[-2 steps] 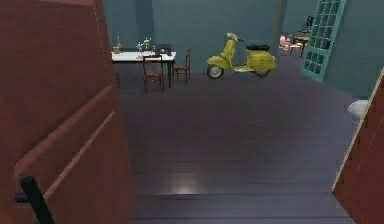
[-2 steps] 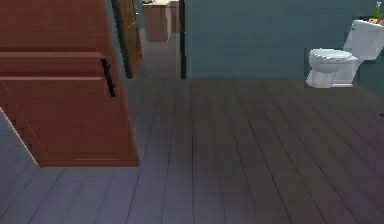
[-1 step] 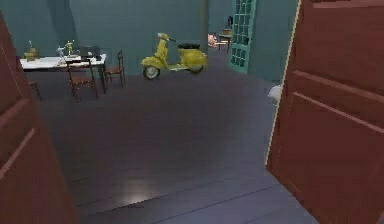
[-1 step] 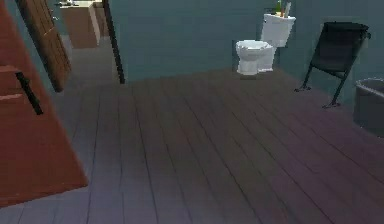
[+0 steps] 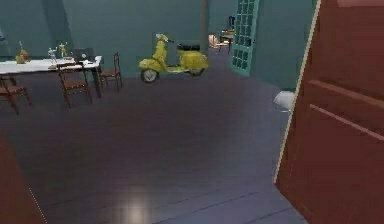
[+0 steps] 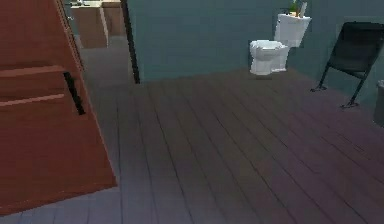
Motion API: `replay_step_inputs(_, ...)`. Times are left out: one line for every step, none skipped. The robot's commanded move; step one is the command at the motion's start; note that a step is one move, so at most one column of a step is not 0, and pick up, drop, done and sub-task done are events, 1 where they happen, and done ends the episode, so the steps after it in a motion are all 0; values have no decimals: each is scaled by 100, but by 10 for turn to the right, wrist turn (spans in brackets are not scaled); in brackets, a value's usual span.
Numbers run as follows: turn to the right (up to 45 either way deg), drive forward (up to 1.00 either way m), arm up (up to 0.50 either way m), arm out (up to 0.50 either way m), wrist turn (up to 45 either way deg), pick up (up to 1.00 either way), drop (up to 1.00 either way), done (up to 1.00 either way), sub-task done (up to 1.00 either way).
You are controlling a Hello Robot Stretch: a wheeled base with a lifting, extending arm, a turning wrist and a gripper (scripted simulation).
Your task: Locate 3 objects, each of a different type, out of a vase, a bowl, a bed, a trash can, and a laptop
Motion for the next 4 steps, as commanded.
replay_step_inputs(-180, 0, 0, 0, 0, 0, 0, 0, 0)
replay_step_inputs(0, 100, 0, 0, 0, 0, 0, 0, 0)
replay_step_inputs(0, 30, 0, 0, 0, 0, 0, 0, 0)
replay_step_inputs(0, 100, 0, 0, 0, 0, 0, 0, 0)
